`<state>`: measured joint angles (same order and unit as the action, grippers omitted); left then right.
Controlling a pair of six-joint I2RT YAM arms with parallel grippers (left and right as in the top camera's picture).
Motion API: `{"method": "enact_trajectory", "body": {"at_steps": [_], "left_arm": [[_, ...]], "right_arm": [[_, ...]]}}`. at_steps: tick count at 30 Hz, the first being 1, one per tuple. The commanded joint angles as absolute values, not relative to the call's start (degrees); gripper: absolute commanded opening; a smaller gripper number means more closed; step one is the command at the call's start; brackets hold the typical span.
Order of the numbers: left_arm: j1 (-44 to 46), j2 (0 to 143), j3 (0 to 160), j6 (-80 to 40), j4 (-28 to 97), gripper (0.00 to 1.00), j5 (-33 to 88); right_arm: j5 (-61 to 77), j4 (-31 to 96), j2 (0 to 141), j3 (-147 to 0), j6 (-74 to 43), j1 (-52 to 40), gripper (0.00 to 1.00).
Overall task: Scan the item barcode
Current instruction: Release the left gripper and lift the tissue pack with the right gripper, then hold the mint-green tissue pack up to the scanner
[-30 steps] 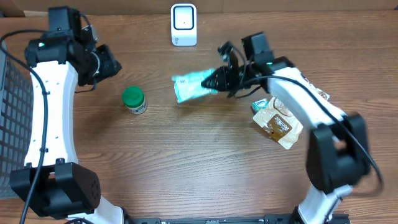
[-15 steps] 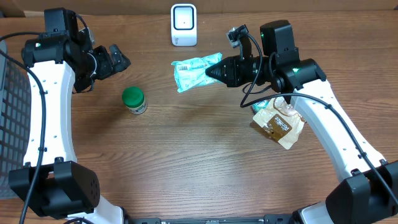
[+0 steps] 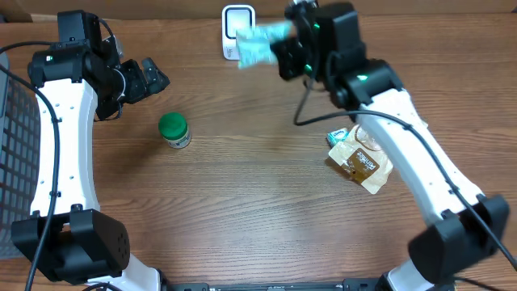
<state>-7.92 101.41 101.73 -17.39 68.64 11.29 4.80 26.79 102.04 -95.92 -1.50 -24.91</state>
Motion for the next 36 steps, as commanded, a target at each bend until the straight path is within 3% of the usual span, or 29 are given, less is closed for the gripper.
{"method": "enact_trajectory", "body": {"at_steps": [1, 12, 22, 27, 36], "left_arm": [[-8.08, 101.91, 101.95, -16.73, 68.73, 0.99, 11.42], [-8.08, 101.91, 101.95, -16.71, 68.73, 1.00, 11.42], [-8.08, 101.91, 101.95, -16.73, 68.73, 0.99, 11.42], [-8.08, 101.91, 101.95, -16.71, 68.73, 1.00, 11.42], [-8.08, 101.91, 101.95, -16.71, 68.73, 1.00, 11.42]], "right_arm": [[-17.32, 19.40, 107.50, -97.36, 10.59, -27.24, 0.04], [-23.66, -23.86, 124.51, -97.36, 48.51, -29.19, 0.04], [-14.63, -41.98, 136.18, -97.38, 72.86, -29.21, 0.04], [-12.32, -42.78, 138.52, -97.36, 79.61, -29.28, 0.04], [-12.10, -43.90, 140.29, -97.38, 80.23, -28.53, 0.04]]}}
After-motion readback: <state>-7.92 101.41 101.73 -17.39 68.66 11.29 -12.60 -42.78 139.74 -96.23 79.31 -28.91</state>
